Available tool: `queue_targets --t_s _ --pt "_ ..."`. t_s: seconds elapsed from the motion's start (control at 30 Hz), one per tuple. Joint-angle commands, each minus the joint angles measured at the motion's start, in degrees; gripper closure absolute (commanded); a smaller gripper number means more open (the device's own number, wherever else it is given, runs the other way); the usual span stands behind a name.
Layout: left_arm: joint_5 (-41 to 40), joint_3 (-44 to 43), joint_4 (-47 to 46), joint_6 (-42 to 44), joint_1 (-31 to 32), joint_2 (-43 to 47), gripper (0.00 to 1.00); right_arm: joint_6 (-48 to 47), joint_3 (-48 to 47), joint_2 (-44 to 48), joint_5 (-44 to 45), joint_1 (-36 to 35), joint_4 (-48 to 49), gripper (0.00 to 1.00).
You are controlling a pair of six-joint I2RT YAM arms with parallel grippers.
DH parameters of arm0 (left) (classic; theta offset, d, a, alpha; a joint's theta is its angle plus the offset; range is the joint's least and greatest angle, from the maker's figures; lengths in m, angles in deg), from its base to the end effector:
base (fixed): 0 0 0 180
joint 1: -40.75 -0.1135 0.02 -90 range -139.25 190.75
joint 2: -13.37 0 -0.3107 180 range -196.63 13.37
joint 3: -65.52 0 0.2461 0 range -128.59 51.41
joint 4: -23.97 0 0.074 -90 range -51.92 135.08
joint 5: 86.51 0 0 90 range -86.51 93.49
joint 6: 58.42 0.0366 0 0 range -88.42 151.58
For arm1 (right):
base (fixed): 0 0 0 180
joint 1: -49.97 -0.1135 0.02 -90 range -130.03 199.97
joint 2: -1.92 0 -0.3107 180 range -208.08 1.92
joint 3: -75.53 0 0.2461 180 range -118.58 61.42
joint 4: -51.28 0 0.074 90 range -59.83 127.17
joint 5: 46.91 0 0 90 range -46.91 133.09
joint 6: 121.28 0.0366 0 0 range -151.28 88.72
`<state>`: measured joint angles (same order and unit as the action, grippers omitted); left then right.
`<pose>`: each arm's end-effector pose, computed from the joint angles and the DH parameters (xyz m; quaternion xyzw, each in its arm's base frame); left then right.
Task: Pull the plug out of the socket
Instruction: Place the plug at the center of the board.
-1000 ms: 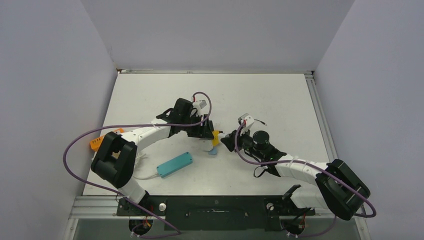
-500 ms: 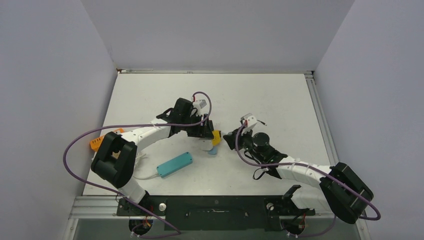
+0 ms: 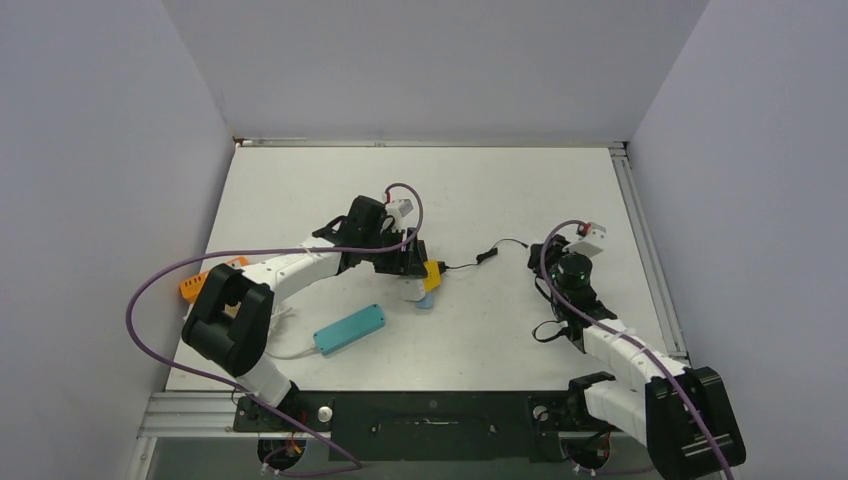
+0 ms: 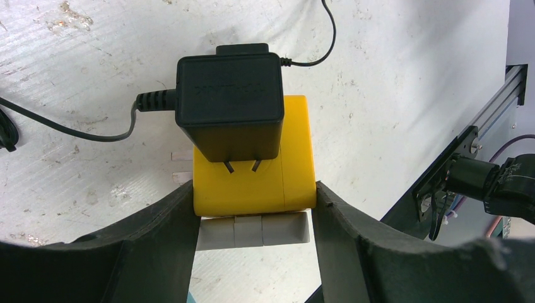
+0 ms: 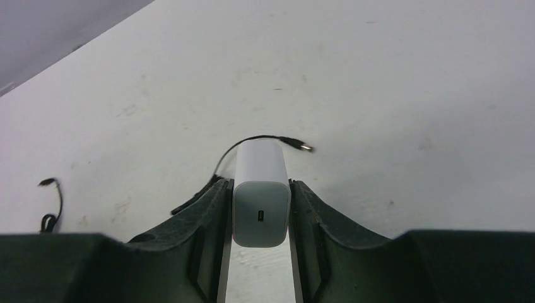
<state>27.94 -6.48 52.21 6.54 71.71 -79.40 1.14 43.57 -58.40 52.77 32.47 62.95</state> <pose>0.2799 -0.1856 0.2556 0.1213 0.9104 -0.3358 0.2090 0.1813 0.0507 0.2349 0.1537 0.7861 0.1897 0.5679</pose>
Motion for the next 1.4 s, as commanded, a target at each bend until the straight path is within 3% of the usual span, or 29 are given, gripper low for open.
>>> queue_targets --t_s 0.0,0.3,0.53,0.77,0.9,1.03,1.17,1.37 --pt "-1.31 0.16 -1.12 2.36 -0.24 1.74 1.00 7.28 1.56 -0.42 -2.48 7.11 -1.50 0.95" --pt "-0.87 0.24 -1.44 2.63 0.06 2.07 1.00 11.53 0.99 -6.75 -5.59 14.00 -3.64 0.92" --pt "-0.45 0.15 -1.40 2.63 0.07 1.74 1.00 12.03 -0.14 -9.94 -5.72 15.30 -4.88 0.72" --pt "-0.25 0.16 -1.44 2.63 0.07 1.94 1.00 12.92 0.70 -9.23 -6.41 15.91 -4.20 0.41" --pt "0.59 0.23 -1.84 2.93 0.14 2.15 1.00 12.66 1.18 -6.63 -5.45 15.87 -4.92 0.35" --pt "2.18 0.20 -2.59 3.74 0.62 2.86 1.00 11.55 1.37 -2.60 -2.48 15.84 -7.15 0.21" --pt "2.61 0.33 -2.86 6.42 1.64 4.75 1.00 10.39 1.51 0.69 -1.35 15.59 -8.07 0.13" --pt "1.43 0.11 -1.25 12.43 4.07 8.45 1.00 6.24 2.45 -0.61 -14.53 13.37 3.32 0.06"
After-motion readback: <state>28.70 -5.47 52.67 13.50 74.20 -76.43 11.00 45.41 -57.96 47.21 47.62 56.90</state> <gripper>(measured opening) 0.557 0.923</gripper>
